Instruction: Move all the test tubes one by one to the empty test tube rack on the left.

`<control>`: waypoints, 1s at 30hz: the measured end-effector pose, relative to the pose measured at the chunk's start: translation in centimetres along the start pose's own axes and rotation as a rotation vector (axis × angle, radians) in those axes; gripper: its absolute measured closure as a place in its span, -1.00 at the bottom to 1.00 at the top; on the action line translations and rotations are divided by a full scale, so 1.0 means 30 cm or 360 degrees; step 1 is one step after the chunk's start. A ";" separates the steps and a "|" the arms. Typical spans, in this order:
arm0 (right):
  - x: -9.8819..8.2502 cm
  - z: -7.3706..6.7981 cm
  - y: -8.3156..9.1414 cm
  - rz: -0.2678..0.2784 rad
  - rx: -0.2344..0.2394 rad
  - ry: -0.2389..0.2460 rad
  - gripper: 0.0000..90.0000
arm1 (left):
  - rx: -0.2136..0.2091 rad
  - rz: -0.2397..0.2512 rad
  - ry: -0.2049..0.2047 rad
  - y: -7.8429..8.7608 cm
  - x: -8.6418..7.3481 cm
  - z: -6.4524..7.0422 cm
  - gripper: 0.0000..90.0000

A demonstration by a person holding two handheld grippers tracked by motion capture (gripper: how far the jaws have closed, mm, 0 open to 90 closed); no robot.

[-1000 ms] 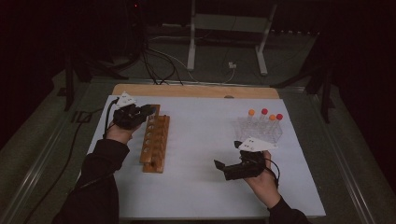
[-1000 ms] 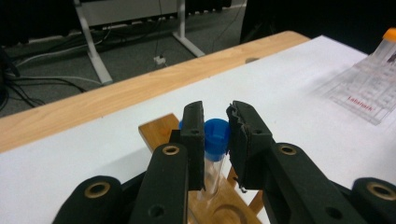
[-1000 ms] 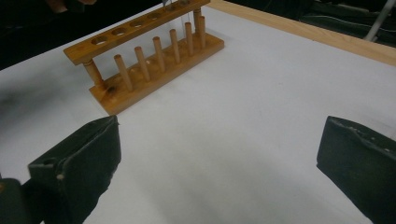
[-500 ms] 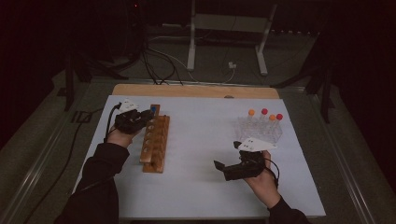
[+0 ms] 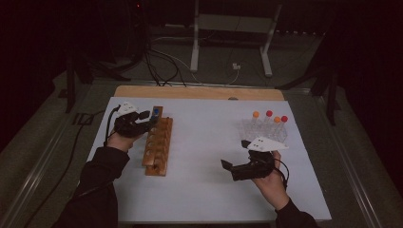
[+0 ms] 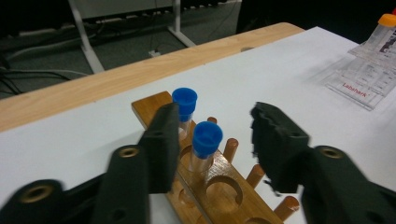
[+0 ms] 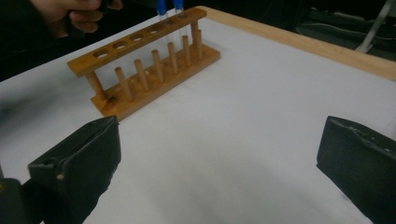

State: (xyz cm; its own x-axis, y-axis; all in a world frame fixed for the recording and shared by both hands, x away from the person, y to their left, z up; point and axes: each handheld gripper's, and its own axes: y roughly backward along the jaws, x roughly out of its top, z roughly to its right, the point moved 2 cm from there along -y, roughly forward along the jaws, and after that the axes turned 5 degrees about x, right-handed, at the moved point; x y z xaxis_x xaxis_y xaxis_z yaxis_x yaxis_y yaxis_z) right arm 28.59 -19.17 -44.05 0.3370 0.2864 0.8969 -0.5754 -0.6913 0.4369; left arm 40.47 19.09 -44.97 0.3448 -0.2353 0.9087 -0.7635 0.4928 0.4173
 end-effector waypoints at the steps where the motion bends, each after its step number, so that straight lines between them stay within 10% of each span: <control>1: 0.004 0.005 0.004 0.0005 -0.0004 -0.0001 -1.00 | -0.0003 -0.0005 0.0000 0.009 0.003 0.003 -0.06; 12: 0.061 0.093 0.079 0.0081 -0.0132 -0.0014 -1.00 | -0.0159 -0.0038 -0.0005 0.122 -0.016 0.053 -0.93; 30: 0.005 0.252 0.119 0.0071 -0.0517 -0.0127 -0.83 | -0.0260 0.0013 -0.0035 0.250 -0.133 0.152 -0.95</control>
State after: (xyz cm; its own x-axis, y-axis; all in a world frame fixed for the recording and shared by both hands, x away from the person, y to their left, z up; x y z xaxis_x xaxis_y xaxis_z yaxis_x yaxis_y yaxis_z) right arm 32.22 -26.60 -42.88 0.3563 0.1989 0.9130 -0.7941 -0.4506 0.4080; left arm 30.88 19.92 -45.50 0.3253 -0.2481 0.9125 -0.6666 0.6242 0.4073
